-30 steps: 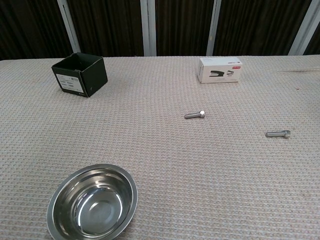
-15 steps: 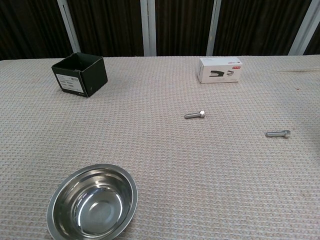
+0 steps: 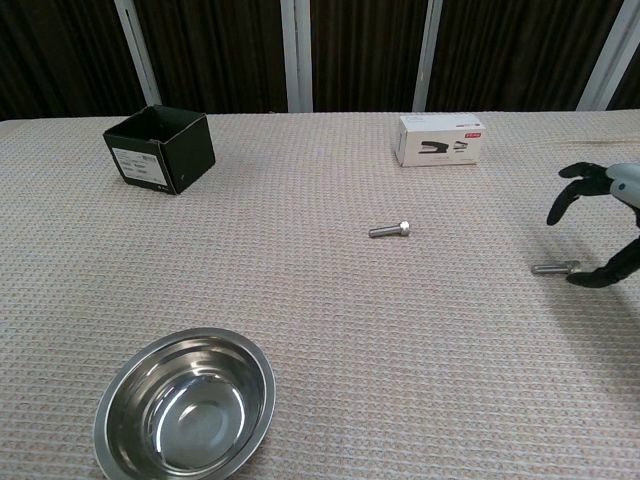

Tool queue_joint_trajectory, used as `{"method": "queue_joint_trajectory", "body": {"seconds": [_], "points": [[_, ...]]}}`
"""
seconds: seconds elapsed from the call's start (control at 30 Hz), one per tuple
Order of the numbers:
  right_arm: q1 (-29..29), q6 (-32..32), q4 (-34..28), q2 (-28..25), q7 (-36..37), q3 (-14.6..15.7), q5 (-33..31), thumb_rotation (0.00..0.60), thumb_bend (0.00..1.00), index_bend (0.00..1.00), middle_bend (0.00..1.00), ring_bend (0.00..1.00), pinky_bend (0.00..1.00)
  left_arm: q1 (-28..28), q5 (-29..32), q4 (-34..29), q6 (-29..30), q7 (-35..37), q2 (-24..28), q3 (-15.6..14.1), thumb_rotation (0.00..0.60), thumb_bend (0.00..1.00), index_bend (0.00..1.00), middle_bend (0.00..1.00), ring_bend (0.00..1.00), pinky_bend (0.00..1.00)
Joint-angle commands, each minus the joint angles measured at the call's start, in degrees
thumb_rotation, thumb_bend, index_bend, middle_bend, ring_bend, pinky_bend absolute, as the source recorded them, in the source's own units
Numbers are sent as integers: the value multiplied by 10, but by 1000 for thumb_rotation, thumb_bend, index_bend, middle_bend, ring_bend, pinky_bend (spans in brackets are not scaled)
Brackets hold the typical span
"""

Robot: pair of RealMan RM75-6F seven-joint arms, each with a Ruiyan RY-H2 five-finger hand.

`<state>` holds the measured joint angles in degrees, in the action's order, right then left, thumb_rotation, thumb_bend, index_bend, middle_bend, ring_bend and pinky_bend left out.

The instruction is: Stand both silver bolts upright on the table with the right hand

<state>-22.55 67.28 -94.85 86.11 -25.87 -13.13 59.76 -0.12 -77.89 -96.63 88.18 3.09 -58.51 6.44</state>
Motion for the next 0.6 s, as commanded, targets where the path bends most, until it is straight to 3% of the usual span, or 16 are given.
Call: {"method": "queue_joint_trajectory", "body": {"seconds": [0.03,0.6], "points": [[-21,-4,26,28,-25,-12,-23,600,186,404,6,30,0,0,2,1,0,2,1,1,600,65,198,129,18,30],[-48,-11,78,67,-34,-18,-63,600,256,517,21,42,7,-1,5,1,-1,1,0,2,600,65,200,129,18,30]]}}
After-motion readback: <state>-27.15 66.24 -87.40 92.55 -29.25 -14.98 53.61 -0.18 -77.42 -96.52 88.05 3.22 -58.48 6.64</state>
